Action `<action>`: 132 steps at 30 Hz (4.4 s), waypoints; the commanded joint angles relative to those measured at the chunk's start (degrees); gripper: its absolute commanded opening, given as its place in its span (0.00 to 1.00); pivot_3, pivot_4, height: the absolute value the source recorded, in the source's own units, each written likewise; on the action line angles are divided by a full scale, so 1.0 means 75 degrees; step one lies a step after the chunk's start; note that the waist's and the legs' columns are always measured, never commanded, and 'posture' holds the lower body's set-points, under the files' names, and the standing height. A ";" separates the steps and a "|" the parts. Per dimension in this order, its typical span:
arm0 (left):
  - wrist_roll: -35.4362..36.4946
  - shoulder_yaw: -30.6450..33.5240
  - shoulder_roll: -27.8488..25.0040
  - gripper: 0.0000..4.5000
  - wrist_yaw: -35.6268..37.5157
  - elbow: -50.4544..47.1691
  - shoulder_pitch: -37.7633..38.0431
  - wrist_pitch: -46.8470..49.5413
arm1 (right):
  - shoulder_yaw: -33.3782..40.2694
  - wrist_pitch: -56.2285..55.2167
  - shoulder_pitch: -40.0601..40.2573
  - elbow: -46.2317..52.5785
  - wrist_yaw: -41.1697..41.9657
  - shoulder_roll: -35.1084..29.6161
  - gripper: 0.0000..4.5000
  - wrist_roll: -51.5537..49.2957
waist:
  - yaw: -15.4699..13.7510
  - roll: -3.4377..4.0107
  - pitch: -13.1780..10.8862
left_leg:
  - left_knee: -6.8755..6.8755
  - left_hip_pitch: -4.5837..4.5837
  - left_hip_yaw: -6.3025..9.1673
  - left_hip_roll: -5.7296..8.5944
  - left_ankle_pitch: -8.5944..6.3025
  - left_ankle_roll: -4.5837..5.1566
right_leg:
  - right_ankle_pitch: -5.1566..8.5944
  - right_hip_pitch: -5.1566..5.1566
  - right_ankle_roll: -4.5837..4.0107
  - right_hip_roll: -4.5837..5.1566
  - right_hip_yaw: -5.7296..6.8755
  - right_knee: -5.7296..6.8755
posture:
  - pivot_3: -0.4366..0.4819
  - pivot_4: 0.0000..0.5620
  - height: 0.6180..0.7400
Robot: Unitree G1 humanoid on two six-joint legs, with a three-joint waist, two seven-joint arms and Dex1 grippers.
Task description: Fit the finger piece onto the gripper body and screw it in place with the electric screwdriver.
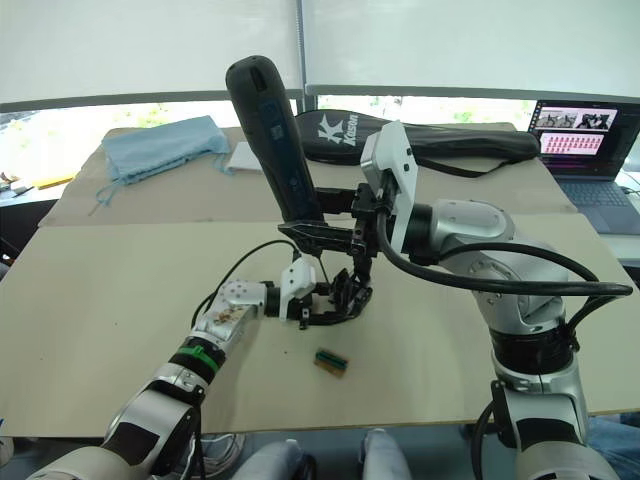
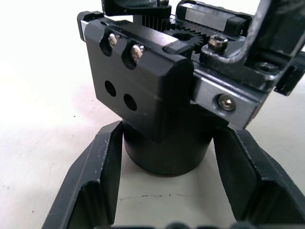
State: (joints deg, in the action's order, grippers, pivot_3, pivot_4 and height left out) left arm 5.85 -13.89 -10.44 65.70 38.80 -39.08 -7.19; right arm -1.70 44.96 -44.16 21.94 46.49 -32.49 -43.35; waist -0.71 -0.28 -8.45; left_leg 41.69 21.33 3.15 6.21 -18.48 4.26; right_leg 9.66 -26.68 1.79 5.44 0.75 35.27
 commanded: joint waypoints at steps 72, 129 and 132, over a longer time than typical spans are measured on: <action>0.0135 0.0132 0.0019 0.51 -0.0019 -0.0412 -0.0152 0.0014 | 0.0123 -0.0242 0.0005 0.0199 0.0173 0.0157 0.42 0.0193 | 0.0005 0.0000 0.0000 | 0.0000 0.0004 -0.0002 0.0001 0.0000 0.0000 | 0.0000 -0.0007 0.0000 -0.0001 0.0001 0.0004 | 0.48 0.27 0.96; 0.0128 0.0153 0.0027 0.51 -0.0008 -0.0283 -0.0248 -0.0033 | 0.0207 -0.0315 0.0085 0.0195 0.0460 0.0069 0.42 0.0377 | 0.0005 0.0000 0.0000 | 0.0000 0.0004 -0.0002 0.0002 0.0000 0.0000 | 0.0000 -0.0007 0.0000 0.0000 0.0001 0.0004 | 0.48 0.27 0.96; 0.0125 0.0154 0.0029 0.51 -0.0013 -0.0270 -0.0259 -0.0039 | 0.0217 -0.0314 0.0066 0.0189 0.0452 0.0074 0.42 0.0372 | 0.0005 0.0000 0.0000 | 0.0000 0.0004 -0.0002 0.0001 0.0000 0.0000 | 0.0000 -0.0007 0.0000 0.0000 0.0001 0.0005 | 0.48 0.27 0.96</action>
State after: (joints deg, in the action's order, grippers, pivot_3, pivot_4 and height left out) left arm 5.85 -13.90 -10.58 65.74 38.46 -39.07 -6.97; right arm -1.93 44.04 -42.09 21.44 49.90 -31.53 -39.57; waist -0.68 -0.28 -8.45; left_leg 41.69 21.37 3.14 6.22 -18.47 4.26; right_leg 9.66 -26.73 1.79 5.44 0.75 35.31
